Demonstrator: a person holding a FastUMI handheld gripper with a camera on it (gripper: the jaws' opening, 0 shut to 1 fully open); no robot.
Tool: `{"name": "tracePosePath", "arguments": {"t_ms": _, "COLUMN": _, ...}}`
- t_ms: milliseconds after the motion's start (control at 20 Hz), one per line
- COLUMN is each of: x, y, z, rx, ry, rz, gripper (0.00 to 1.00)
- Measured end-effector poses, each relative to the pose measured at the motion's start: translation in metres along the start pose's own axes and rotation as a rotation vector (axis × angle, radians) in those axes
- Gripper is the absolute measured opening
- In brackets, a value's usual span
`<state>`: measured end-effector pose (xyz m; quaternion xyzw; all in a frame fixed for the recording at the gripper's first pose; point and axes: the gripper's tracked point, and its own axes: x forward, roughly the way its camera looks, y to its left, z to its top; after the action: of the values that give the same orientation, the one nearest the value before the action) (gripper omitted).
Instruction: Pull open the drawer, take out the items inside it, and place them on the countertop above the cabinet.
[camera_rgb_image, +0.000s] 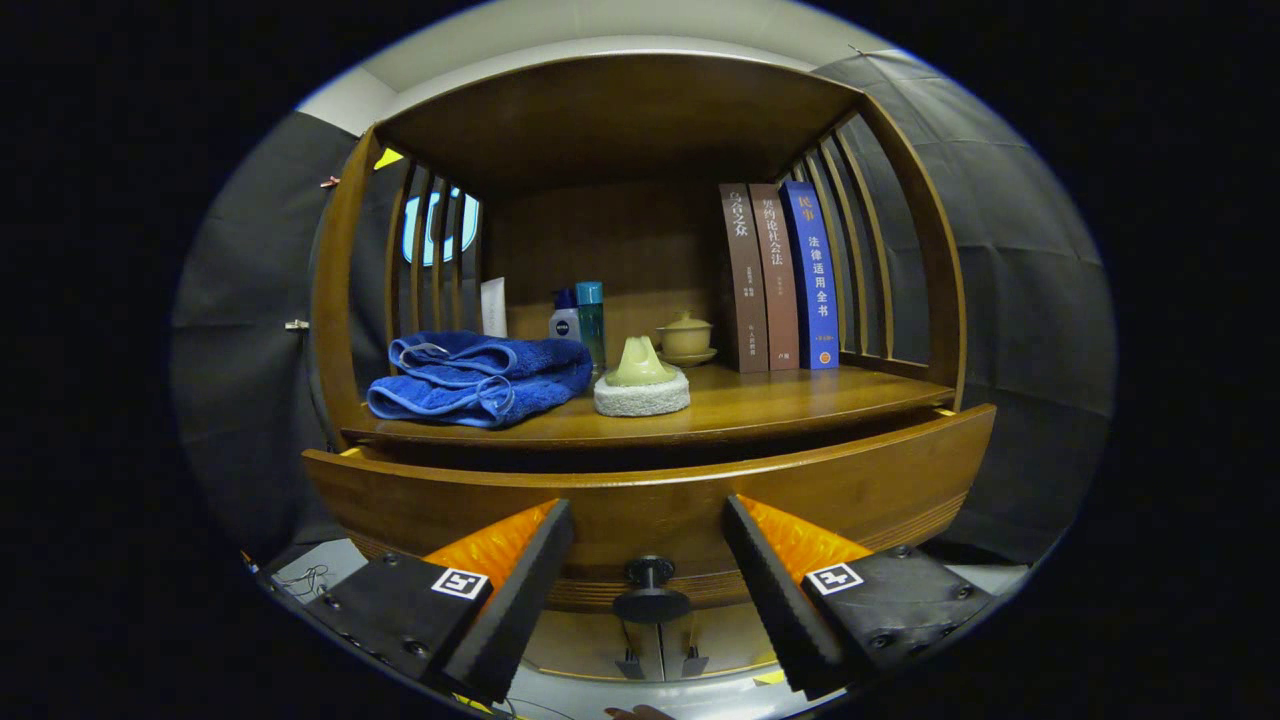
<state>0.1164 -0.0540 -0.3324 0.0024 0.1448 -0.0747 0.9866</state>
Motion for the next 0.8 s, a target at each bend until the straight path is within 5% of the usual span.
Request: {"name": "tracePosePath", "arguments": {"t_ms": 800, "x": 0.027, "y": 0.002, "z": -0.002, "rx": -0.007, "ry": 0.001, "rz": -0.011, "gripper": 0.99}}
